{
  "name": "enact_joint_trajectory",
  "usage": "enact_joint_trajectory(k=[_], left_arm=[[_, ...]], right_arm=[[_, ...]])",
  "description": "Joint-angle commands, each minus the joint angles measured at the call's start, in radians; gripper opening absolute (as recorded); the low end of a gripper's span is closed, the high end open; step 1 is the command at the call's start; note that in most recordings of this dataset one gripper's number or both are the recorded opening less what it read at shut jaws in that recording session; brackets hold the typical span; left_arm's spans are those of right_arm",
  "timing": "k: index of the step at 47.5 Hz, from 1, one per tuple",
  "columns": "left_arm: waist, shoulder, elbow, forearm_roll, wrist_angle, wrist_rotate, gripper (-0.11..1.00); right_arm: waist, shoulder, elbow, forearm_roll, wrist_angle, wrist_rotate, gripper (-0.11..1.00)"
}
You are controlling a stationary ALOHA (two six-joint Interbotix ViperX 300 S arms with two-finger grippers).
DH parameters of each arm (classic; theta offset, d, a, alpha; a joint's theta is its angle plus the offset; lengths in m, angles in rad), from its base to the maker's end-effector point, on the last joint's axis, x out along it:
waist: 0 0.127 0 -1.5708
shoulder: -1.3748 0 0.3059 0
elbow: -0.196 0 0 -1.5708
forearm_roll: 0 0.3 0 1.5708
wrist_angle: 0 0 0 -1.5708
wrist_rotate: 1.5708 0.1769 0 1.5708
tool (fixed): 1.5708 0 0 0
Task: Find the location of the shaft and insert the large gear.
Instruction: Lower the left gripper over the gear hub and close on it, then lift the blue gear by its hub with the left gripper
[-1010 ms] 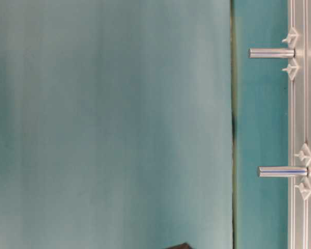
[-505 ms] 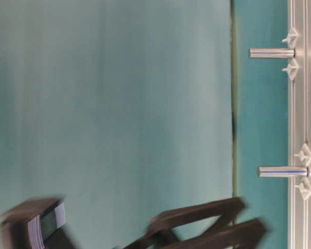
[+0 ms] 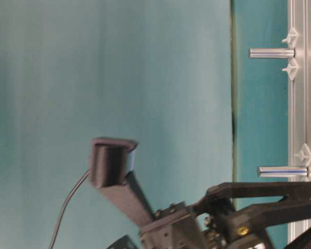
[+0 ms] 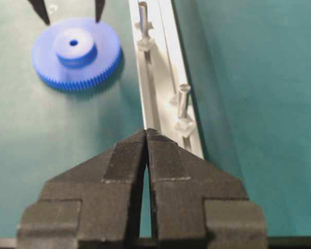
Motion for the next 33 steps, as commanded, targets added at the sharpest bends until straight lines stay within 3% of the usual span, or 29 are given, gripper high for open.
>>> enact_joint_trajectory(k=[1,33], left_arm=[[-0.006,0.005,-0.031,0.003,0.003,-0.002,0.92],[-0.006,0.069,-0.087,0.003,0.087,-0.006,0.94]], right_arm=[[-0.002,0.005,-0.003,-0.002,-0.005,0.009,0.07],[-0.002,-0.031,0.011,-0.002,0.017,0.014,0.08]])
